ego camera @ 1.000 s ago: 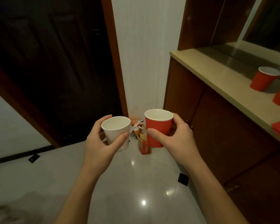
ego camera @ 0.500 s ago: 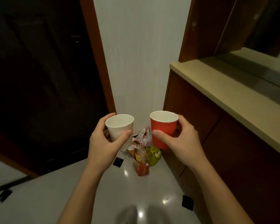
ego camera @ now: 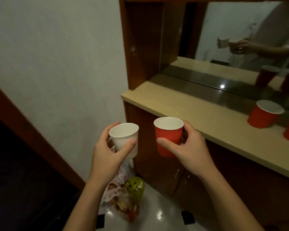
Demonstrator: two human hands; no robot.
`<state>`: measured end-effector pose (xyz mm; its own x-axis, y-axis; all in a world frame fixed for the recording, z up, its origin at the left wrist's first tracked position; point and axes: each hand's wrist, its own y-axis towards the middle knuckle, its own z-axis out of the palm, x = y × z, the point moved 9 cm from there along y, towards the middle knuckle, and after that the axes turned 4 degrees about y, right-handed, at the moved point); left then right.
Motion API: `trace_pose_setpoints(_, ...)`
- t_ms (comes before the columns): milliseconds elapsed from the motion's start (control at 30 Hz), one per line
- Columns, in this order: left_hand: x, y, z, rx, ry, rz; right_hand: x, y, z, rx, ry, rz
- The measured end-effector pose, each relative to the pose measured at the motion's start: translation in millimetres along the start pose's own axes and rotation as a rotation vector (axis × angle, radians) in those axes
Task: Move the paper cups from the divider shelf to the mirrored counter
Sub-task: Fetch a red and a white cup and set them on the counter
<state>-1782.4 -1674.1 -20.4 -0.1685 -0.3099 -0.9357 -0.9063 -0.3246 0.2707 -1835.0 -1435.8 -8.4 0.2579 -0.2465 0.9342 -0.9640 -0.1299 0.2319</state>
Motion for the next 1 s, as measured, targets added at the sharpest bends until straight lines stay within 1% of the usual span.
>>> trace_pose_setpoints(200, 4.6, 63.9, 94.4, 0.182, -0.035, 0.035, -41.5, 35.4, -65.6, -0.189, -0.041, 0.071)
trace_pose_setpoints(400, -1.5, 115.9, 180.2, 0.298, -0.005, 0.089, -74.9, 72.4, -125.4, -0.326, -0.043, 0.135)
trace_pose_setpoints(533, -4.5, 141.7, 229.0, 0.391, -0.044, 0.090, -93.0, 90.9, -155.0, -0.397, -0.030, 0.155)
trace_pose_setpoints(667, -2.6, 163.6, 267.6, 0.470, -0.052, 0.091, -111.8, 100.0, -171.4, -0.447, 0.020, 0.190)
trace_pose_setpoints(767, 2.1, 178.4, 287.9, 0.493, -0.041, 0.091, -123.9, 105.6, -182.0, -0.503, 0.055, 0.226)
trace_pose_setpoints(1000, 5.3, 206.3, 330.1, 0.575, -0.079, 0.054, -135.2, 124.8, -201.1, -0.620, -0.064, 0.310)
